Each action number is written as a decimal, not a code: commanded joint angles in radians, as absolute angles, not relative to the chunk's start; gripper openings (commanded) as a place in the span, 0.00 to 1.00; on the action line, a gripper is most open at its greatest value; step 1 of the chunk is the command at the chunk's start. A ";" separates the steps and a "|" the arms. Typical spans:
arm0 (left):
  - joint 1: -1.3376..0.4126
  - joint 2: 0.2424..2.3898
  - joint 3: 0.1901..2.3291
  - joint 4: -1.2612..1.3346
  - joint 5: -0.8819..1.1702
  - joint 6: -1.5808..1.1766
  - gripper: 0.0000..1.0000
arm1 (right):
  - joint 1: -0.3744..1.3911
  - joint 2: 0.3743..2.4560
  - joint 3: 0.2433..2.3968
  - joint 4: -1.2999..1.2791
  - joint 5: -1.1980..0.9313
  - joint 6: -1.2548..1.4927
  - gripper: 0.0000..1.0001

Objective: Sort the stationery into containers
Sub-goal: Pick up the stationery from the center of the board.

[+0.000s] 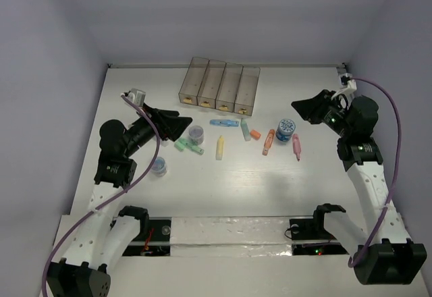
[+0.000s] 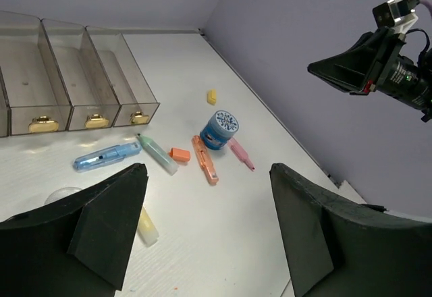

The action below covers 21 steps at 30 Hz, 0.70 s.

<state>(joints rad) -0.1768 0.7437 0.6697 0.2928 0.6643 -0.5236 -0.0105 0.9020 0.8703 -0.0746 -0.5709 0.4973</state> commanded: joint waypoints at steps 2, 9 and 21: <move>-0.190 0.726 0.669 0.282 0.655 -0.497 0.66 | 0.027 0.922 0.911 -0.143 -0.485 0.440 0.06; -0.233 0.706 0.660 0.242 0.620 -0.465 0.18 | 0.241 1.021 1.002 -0.283 -0.237 0.353 0.00; -0.316 0.683 0.690 0.026 0.403 -0.308 0.25 | 0.310 1.239 0.970 -0.393 0.217 0.314 1.00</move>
<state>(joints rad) -0.3107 0.6758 0.6651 0.0338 0.4686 -0.3565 0.2943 1.1950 0.9672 -0.3668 0.0597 0.3347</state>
